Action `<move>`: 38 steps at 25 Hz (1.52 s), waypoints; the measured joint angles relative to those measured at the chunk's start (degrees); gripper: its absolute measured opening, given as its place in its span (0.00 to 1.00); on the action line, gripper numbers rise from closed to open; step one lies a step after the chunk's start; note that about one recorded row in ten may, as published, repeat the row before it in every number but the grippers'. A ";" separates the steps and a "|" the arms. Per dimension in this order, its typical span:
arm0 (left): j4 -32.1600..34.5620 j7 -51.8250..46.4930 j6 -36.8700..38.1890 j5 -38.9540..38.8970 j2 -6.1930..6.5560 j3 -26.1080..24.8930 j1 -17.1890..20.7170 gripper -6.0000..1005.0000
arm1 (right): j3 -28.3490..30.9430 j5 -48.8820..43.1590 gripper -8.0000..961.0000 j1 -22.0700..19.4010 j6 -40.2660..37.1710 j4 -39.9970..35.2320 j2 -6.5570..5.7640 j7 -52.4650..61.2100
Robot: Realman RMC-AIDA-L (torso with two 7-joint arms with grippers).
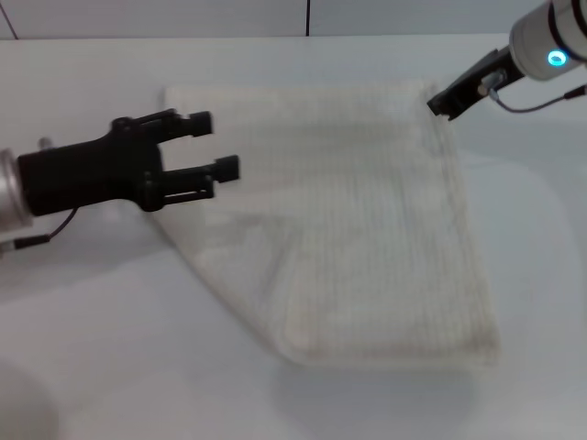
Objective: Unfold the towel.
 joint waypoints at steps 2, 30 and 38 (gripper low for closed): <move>6.33 -7.52 -0.19 -0.28 -0.43 8.09 -2.92 0.79 | 0.04 0.00 0.01 -0.86 1.76 0.62 0.33 -0.05; 6.60 -18.05 -17.89 -2.66 -0.94 21.52 -4.78 0.79 | -0.04 1.54 0.01 -2.26 12.50 8.55 1.76 0.33; 5.78 -17.99 -18.75 -2.71 -0.87 21.61 -5.09 0.79 | -0.02 1.55 0.01 -2.65 13.03 8.90 1.82 0.36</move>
